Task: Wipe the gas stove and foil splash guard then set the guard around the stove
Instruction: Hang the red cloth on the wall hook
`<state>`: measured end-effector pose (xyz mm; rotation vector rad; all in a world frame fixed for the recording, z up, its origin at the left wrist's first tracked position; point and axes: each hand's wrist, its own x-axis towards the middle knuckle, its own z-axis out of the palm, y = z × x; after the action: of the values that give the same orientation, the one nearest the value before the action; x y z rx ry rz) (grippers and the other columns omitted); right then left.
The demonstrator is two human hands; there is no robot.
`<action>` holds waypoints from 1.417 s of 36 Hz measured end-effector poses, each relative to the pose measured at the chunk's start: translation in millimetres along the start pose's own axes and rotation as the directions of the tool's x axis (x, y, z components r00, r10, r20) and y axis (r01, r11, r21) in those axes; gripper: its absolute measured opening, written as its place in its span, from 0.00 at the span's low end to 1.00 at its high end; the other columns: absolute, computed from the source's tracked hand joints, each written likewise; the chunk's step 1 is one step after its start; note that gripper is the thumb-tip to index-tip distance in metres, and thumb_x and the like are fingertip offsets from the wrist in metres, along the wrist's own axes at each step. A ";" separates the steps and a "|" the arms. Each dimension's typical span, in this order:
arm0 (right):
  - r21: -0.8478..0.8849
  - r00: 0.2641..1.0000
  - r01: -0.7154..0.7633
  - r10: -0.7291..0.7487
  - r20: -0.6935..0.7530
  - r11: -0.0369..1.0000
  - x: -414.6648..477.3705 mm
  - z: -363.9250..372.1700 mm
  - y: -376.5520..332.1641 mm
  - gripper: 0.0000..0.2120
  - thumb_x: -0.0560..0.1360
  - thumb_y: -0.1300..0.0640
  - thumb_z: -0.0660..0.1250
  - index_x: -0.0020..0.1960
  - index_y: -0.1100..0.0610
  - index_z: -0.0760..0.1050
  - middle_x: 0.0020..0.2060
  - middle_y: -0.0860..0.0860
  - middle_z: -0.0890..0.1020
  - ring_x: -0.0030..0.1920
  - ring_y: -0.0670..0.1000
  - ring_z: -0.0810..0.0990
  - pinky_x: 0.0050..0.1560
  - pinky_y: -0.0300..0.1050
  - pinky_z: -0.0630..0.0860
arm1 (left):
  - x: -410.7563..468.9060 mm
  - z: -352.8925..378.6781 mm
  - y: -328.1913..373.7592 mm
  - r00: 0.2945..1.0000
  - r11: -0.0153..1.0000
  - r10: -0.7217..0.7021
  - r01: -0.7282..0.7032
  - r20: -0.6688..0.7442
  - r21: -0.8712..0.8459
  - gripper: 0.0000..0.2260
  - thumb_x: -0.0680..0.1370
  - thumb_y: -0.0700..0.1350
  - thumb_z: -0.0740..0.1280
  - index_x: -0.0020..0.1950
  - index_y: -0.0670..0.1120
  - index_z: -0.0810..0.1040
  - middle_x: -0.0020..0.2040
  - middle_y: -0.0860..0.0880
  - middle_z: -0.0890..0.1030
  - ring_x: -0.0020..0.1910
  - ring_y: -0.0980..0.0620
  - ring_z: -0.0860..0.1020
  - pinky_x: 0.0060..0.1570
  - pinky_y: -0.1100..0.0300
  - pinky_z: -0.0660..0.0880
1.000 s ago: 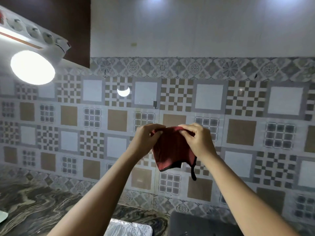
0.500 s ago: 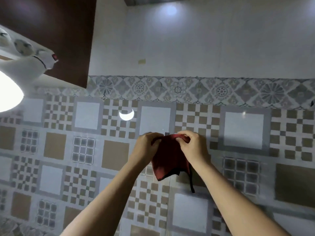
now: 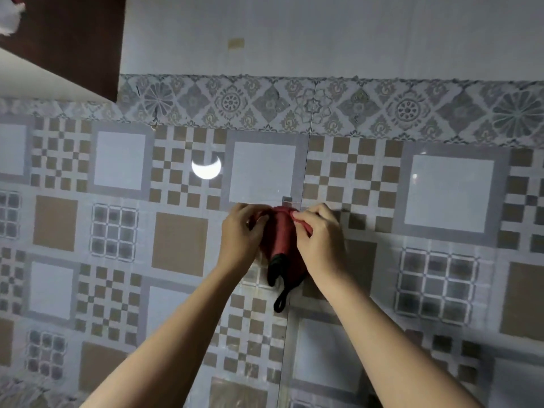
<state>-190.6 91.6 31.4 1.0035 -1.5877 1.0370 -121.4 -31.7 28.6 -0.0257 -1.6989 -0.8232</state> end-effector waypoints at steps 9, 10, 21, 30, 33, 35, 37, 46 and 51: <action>-0.014 0.999 0.033 -0.032 0.026 0.999 -15.8 -6.9 -1.3 0.10 0.72 0.67 0.68 0.53 0.63 0.80 0.42 0.54 0.77 0.42 0.52 0.77 0.42 0.38 0.75 | -17.3 -4.4 0.5 0.991 0.980 -0.100 0.113 0.089 -0.165 0.10 0.76 0.41 0.66 0.57 0.45 0.80 0.52 0.48 0.82 0.51 0.54 0.78 0.52 0.63 0.76; -0.020 0.999 0.040 -0.040 0.032 0.999 -17.3 -8.5 -1.0 0.12 0.71 0.68 0.68 0.54 0.63 0.80 0.42 0.55 0.77 0.42 0.52 0.76 0.43 0.37 0.74 | -17.9 -6.6 0.2 0.989 0.978 -0.102 0.119 0.105 -0.174 0.10 0.76 0.41 0.67 0.57 0.45 0.79 0.52 0.48 0.82 0.52 0.54 0.78 0.53 0.64 0.76; -0.027 0.994 -0.045 0.048 0.095 0.999 -31.1 -10.2 0.1 0.18 0.71 0.69 0.66 0.60 0.59 0.77 0.51 0.54 0.78 0.54 0.55 0.77 0.57 0.44 0.75 | -19.2 -7.1 6.1 0.973 0.963 -0.163 0.193 0.166 -0.189 0.11 0.76 0.41 0.67 0.58 0.44 0.78 0.50 0.51 0.80 0.48 0.62 0.76 0.47 0.70 0.73; -0.055 0.959 -0.169 0.177 0.222 0.984 -26.9 -23.9 -9.8 0.16 0.74 0.64 0.65 0.62 0.58 0.75 0.57 0.52 0.76 0.56 0.52 0.76 0.51 0.36 0.71 | -15.1 -16.7 12.7 0.956 0.978 -0.189 0.204 0.225 -0.048 0.13 0.76 0.41 0.67 0.60 0.45 0.78 0.55 0.48 0.74 0.51 0.54 0.75 0.52 0.64 0.73; -0.082 0.942 -0.205 0.219 0.253 0.975 -23.5 -30.4 -12.9 0.14 0.75 0.61 0.64 0.60 0.59 0.75 0.57 0.52 0.76 0.53 0.50 0.76 0.46 0.34 0.69 | -14.7 -20.7 17.5 0.962 0.983 -0.180 0.184 0.203 -0.001 0.13 0.76 0.40 0.67 0.60 0.44 0.77 0.54 0.49 0.74 0.51 0.55 0.75 0.52 0.65 0.71; -0.094 0.928 -0.231 0.248 0.277 0.968 -22.7 -33.8 -14.8 0.14 0.75 0.60 0.64 0.61 0.58 0.75 0.57 0.52 0.76 0.53 0.50 0.76 0.47 0.35 0.69 | -14.7 -23.9 20.3 0.964 0.982 -0.188 0.188 0.189 0.018 0.13 0.75 0.41 0.67 0.60 0.44 0.77 0.55 0.48 0.76 0.52 0.55 0.75 0.54 0.63 0.71; -0.115 0.908 -0.253 0.277 0.313 0.961 -21.6 -38.6 -18.4 0.15 0.76 0.60 0.63 0.63 0.57 0.74 0.58 0.53 0.76 0.56 0.52 0.75 0.50 0.37 0.69 | -14.2 -27.9 22.4 0.958 0.978 -0.210 0.208 0.195 0.035 0.15 0.76 0.43 0.67 0.62 0.44 0.76 0.59 0.47 0.78 0.57 0.53 0.75 0.56 0.62 0.70; -0.180 0.801 -0.286 0.338 0.494 0.941 -8.0 -70.1 -63.9 0.20 0.78 0.58 0.60 0.69 0.58 0.67 0.66 0.55 0.72 0.67 0.55 0.69 0.66 0.46 0.66 | -15.5 -70.7 63.3 0.935 0.960 -0.239 0.186 0.264 0.210 0.22 0.77 0.51 0.64 0.69 0.45 0.68 0.69 0.47 0.71 0.68 0.49 0.69 0.63 0.57 0.65; -0.151 0.791 -0.241 0.284 0.542 0.959 -11.8 -79.5 -110.6 0.21 0.78 0.54 0.59 0.70 0.54 0.66 0.69 0.52 0.70 0.67 0.55 0.69 0.65 0.47 0.67 | -40.0 -115.8 90.9 0.945 0.936 -0.225 0.141 0.237 0.323 0.22 0.78 0.53 0.61 0.69 0.45 0.68 0.69 0.46 0.71 0.67 0.49 0.69 0.65 0.55 0.66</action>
<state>-62.6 134.8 52.1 1.1204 -2.2893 0.8963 28.2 -8.7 47.0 0.2461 -2.0981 -0.7110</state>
